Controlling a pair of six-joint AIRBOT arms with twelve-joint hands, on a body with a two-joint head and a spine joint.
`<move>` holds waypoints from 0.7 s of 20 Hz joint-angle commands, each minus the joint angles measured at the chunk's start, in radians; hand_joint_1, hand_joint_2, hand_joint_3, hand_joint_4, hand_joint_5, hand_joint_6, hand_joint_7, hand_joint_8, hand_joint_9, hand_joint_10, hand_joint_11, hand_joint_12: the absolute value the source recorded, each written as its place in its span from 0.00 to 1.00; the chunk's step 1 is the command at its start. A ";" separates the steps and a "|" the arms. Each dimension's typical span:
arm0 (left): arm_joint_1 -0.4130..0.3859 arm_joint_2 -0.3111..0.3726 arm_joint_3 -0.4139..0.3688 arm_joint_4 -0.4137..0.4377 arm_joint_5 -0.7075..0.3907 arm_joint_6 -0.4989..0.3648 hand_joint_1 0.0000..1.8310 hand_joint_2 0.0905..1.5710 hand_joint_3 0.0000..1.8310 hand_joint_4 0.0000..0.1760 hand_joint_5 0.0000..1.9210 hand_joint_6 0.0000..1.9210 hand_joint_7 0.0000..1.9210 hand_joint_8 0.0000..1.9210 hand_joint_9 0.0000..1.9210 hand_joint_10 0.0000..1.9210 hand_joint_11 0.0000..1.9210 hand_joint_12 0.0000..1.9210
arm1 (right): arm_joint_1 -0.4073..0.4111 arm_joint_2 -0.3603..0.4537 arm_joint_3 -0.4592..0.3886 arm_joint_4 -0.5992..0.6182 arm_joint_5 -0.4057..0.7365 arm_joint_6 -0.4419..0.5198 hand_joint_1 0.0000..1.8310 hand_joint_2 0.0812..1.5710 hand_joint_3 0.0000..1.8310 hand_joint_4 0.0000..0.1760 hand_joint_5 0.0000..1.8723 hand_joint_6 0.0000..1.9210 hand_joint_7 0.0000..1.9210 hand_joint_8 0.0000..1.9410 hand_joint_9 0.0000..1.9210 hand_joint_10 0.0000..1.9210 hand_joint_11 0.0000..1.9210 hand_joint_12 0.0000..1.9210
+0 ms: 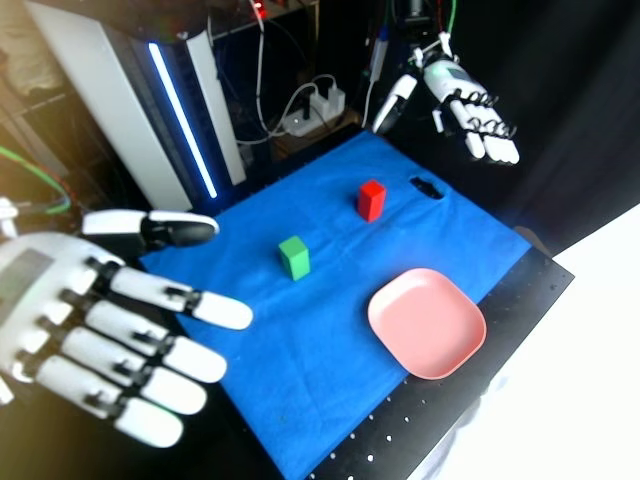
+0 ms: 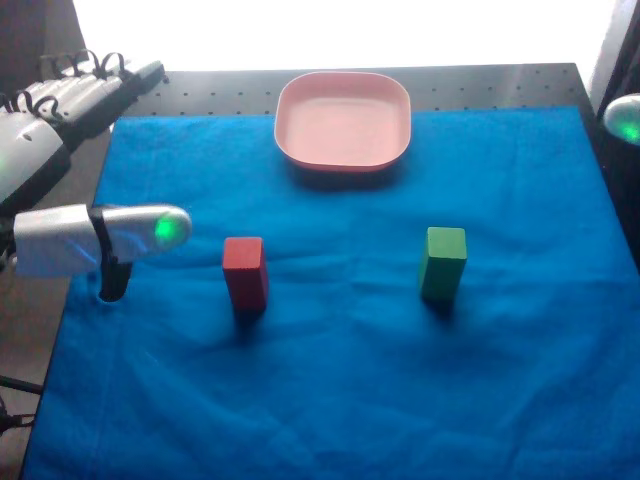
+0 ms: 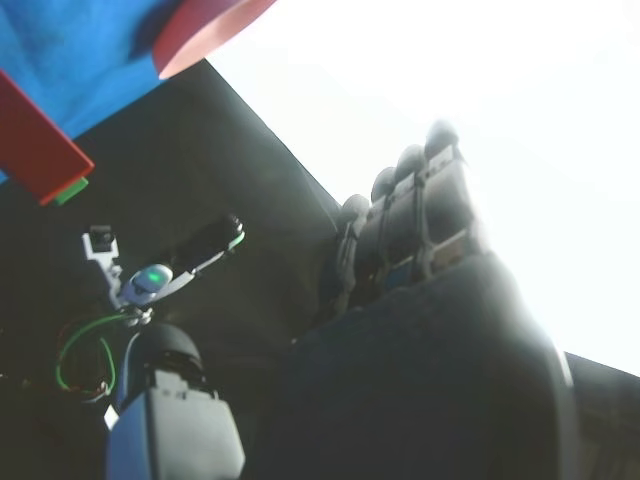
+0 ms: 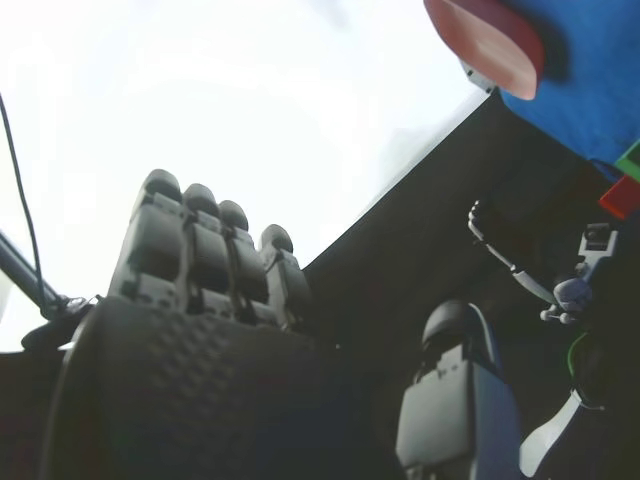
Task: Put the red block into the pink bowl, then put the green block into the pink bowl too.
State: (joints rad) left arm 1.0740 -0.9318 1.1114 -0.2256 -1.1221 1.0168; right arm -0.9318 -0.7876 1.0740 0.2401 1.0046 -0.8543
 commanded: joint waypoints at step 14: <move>-0.160 0.125 -0.017 0.328 0.240 -0.004 0.20 0.48 0.00 0.55 0.00 0.00 0.00 0.00 0.00 0.00 0.00 0.00 | 0.285 0.004 0.033 -0.519 -0.339 0.171 0.07 0.59 0.00 0.28 0.00 0.00 0.00 0.00 0.00 0.00 0.00 0.00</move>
State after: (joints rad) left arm 0.9146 -0.8116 1.0939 0.1345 -0.7914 1.0164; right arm -0.6628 -0.7856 1.1019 -0.3164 0.5713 -0.6853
